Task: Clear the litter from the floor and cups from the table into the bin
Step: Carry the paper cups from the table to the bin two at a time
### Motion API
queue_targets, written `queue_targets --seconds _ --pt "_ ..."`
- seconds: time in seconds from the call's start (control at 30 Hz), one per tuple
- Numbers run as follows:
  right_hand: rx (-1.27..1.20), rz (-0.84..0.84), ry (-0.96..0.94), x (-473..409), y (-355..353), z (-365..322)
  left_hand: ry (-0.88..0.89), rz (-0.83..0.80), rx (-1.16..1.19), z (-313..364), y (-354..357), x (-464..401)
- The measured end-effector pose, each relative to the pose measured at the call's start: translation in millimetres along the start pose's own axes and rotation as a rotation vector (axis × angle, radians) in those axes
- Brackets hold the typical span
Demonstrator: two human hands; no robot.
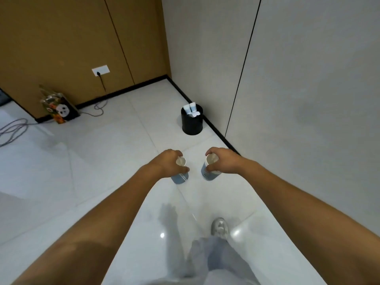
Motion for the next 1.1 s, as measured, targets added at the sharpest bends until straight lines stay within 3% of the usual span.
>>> queue_targets --seconds 0.43,0.63,1.1 --pt "-0.026 -0.037 0.005 -256.3 -183.0 69.4 0.037 -0.01 0.102 90.6 -98.5 -285.0" --pt "-0.072 -0.102 -0.018 -365.6 -227.0 66.6 -0.031 -0.005 0.143 76.3 -143.5 -388.3" --pt "-0.01 -0.08 0.01 -623.6 -312.5 48.2 -0.083 0.018 0.138 38.0 -258.6 -635.2"
Point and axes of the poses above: each hand's wrist, its own x-axis away from the middle knuckle, its own y-axis out of the palm, z = x × y, the point moved 9 cm from there along -x, towards the middle knuckle, and after that the axes turned 7 degrees about x, right-handed, at the moved point
